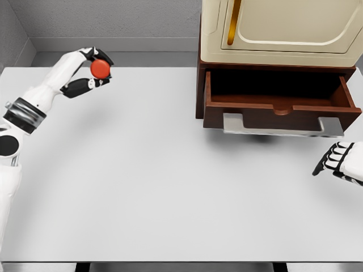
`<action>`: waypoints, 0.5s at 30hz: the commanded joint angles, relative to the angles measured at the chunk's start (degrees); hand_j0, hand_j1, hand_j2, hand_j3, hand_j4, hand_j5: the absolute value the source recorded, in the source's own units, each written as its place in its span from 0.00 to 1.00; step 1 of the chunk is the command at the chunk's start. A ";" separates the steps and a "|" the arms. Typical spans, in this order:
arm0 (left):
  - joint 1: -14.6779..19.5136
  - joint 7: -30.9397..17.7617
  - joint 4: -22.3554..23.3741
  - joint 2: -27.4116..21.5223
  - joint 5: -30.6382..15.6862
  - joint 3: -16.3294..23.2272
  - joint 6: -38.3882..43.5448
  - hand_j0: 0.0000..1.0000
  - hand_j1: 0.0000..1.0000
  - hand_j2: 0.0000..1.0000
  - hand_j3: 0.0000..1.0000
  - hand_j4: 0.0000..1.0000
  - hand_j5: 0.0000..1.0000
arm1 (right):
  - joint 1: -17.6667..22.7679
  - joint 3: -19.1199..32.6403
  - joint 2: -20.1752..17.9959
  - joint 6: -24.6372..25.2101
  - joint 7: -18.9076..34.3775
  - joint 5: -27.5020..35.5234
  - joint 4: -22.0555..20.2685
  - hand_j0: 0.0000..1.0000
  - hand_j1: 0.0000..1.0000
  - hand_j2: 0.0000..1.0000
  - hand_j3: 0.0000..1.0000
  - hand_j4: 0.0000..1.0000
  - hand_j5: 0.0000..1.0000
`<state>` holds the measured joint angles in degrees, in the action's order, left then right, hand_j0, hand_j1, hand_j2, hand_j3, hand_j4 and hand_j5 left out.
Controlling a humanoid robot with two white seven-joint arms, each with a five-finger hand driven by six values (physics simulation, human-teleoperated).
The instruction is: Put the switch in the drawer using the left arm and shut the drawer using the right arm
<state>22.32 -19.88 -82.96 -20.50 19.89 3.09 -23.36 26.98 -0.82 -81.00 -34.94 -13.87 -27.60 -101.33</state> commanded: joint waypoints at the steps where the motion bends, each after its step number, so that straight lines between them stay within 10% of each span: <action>1: 0.00 0.10 -2.29 0.10 2.60 0.17 0.07 0.36 0.36 0.36 0.36 0.36 0.36 | 0.00 0.03 -0.13 -0.06 -0.02 0.35 -0.01 0.59 0.59 0.59 0.59 0.59 0.59; 15: 0.18 0.19 -12.40 3.97 16.58 2.98 0.24 0.36 0.36 0.36 0.36 0.36 0.36 | 0.00 0.03 -0.13 -0.06 -0.02 0.35 -0.01 0.59 0.59 0.59 0.59 0.59 0.59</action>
<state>22.50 -19.77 -93.89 -17.54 34.08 5.82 -23.13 26.98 -0.82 -81.00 -34.94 -13.87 -27.60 -101.33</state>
